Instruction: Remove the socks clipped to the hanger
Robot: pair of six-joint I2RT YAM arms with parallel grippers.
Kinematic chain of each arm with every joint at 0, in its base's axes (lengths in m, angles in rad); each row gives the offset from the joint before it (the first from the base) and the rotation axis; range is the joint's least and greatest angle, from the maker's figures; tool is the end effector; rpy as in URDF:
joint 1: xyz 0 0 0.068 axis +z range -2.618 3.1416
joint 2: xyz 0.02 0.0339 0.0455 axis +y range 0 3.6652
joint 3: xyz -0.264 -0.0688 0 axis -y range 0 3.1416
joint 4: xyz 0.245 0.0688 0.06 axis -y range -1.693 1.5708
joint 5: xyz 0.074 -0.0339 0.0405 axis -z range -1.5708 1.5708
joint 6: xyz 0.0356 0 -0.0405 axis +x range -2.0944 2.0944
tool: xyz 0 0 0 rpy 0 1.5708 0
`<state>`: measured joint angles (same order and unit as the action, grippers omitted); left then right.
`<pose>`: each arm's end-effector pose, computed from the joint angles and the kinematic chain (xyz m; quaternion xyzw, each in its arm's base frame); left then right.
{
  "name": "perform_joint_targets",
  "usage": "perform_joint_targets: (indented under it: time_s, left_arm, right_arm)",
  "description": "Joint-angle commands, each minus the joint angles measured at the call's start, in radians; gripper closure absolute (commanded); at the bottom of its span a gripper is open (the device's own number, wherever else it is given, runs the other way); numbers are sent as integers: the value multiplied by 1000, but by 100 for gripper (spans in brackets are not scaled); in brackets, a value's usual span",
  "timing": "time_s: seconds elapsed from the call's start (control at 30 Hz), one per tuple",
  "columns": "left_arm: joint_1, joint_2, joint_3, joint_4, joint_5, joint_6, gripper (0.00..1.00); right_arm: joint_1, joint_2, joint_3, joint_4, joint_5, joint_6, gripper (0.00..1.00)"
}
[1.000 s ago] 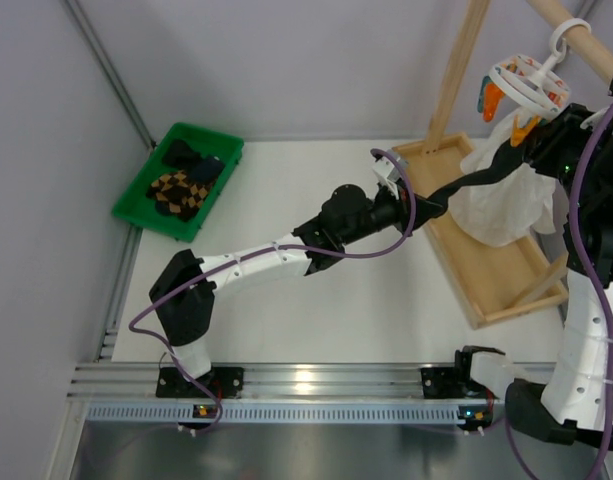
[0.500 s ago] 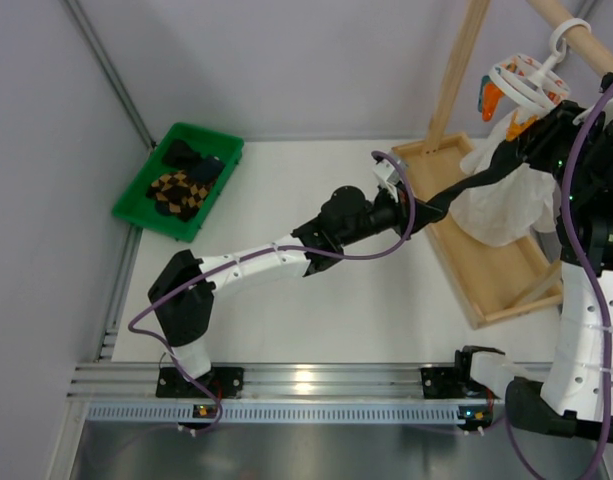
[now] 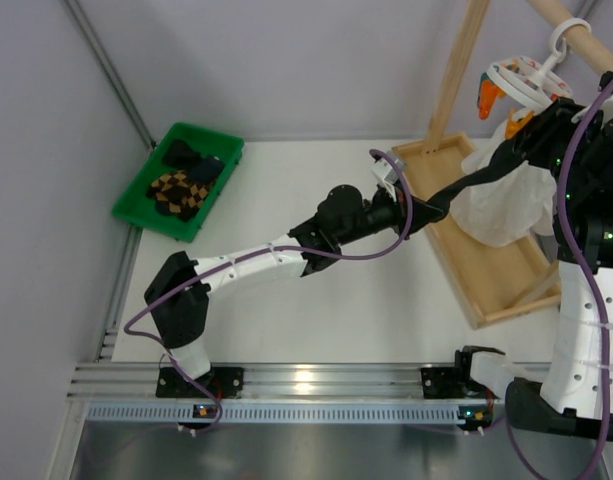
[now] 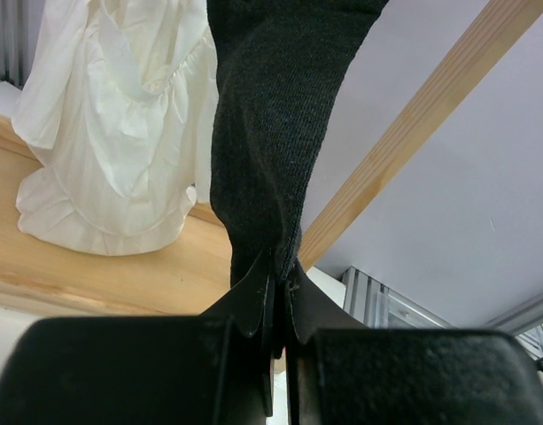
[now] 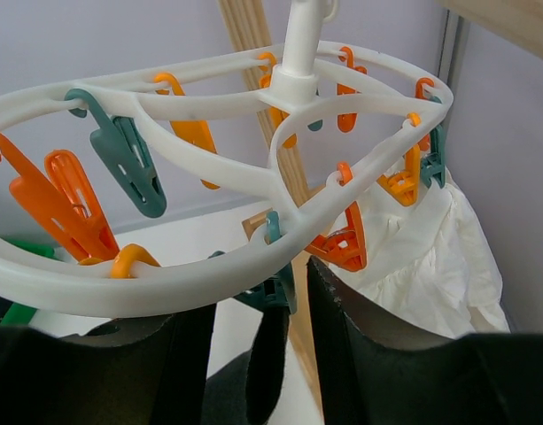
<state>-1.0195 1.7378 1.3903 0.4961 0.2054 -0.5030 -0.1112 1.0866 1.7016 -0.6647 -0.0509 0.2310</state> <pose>0.2150 -0.3636 0.3629 0.2409 0.6079 -0.5683 0.4995 0.1712 -0.0173 0.5321 0.1060 0.7166 0.0597 0.6868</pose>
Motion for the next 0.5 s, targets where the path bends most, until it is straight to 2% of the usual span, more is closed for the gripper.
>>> perform_joint_targets:
  time_s: [0.0,0.23,0.37,0.4,0.43,0.47]
  left_arm:
    - [2,-52,-1,38,23,-12,100]
    - [4,-41,-1,38,22,-15,100]
    - [4,-38,1,36,22,-17,100]
    - [4,-38,1,38,23,-17,100]
    - [2,-38,3,38,23,-17,100]
    - [4,-37,3,38,23,-17,100]
  right_arm:
    - [10,-1,-2,96,11,-1,58]
    - [10,10,7,116,16,-1,61]
    - [10,13,1,119,23,1,82]
    - [10,13,0,117,28,4,85]
    - [10,12,-2,116,29,2,95]
    - [10,12,-3,116,31,5,100]
